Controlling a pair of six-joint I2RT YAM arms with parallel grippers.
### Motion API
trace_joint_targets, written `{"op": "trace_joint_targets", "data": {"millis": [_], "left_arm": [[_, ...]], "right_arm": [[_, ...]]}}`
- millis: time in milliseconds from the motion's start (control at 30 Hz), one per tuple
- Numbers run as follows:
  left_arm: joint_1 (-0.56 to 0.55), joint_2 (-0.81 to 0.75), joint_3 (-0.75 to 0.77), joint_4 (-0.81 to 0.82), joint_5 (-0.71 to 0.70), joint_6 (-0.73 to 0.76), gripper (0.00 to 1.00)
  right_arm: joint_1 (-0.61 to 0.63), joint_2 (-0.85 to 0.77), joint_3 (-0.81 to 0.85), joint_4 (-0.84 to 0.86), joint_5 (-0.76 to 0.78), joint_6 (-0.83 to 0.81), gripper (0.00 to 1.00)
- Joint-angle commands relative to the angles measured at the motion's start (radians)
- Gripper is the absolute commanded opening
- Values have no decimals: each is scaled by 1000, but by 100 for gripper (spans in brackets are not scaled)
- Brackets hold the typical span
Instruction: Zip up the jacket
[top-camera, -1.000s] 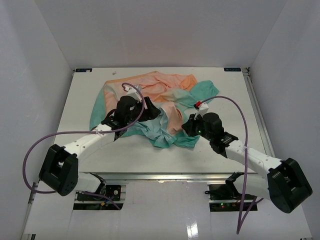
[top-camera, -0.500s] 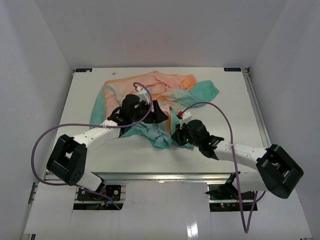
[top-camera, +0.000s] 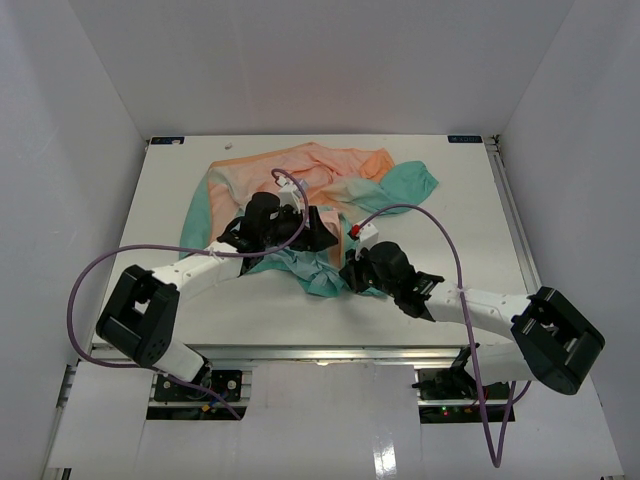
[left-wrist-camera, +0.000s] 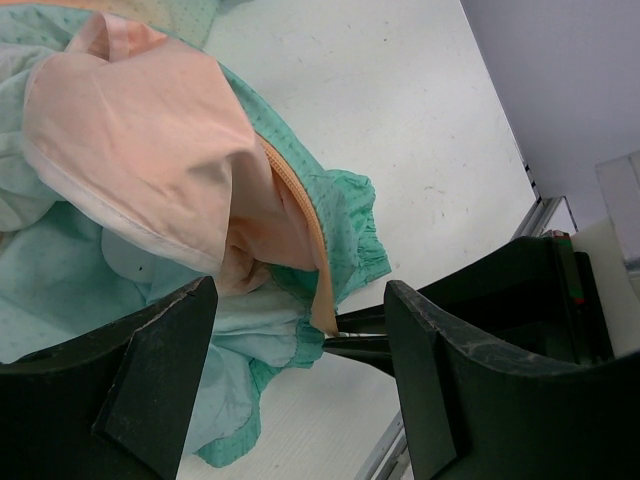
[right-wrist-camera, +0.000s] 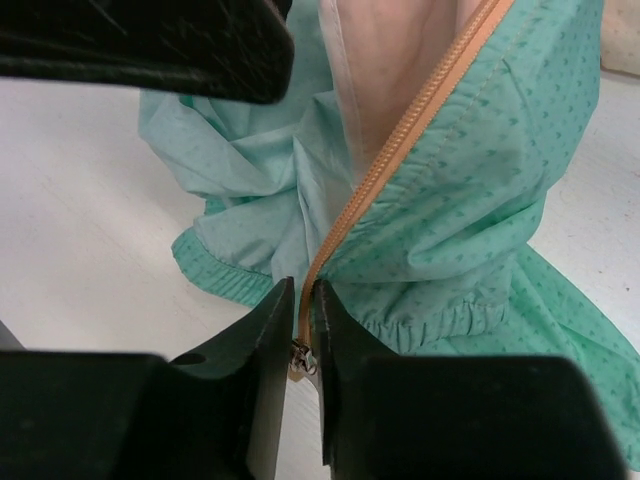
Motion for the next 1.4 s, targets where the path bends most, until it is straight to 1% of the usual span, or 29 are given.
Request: {"op": "trace_joint_targets", "data": {"millis": [0, 100, 233, 433, 600, 700, 800, 900, 967, 1000, 1067, 1167, 1300, 1367], "left_arm": [[-3, 2, 15, 22, 37, 23, 79], [-3, 7, 24, 5, 32, 25, 79], [-3, 7, 8, -5, -15, 30, 79], [-3, 32, 24, -25, -25, 46, 79], [-5, 37, 19, -13, -3, 47, 79], [-5, 38, 18, 7, 31, 39, 79], [-7, 46, 28, 21, 55, 35, 79], [-22, 61, 36, 30, 56, 36, 79], [-35, 75, 46, 22, 33, 38, 79], [-41, 75, 52, 22, 33, 38, 79], [-65, 91, 67, -5, -24, 50, 79], [-83, 108, 85, -31, -70, 57, 79], [-90, 138, 95, -34, -89, 46, 78], [-96, 156, 103, -22, -78, 40, 76]], "right_arm": [[13, 6, 1, 98, -3, -6, 27], [19, 17, 6, 109, -18, -15, 37], [24, 28, 11, 114, -37, -20, 44], [23, -36, -24, 123, -27, -16, 47], [24, -103, -44, 113, -26, -11, 51], [23, -121, -54, 118, -26, -4, 52], [24, -131, -55, 98, 11, 8, 51], [24, -175, -71, 82, 95, 32, 50], [23, -219, -86, 59, 179, 62, 50], [23, -241, -93, 59, 181, 73, 50], [23, -302, -122, 33, 286, 109, 51], [23, -375, -161, 24, 360, 127, 52], [21, -418, -185, 22, 375, 130, 53], [21, -417, -185, 19, 377, 126, 53]]}}
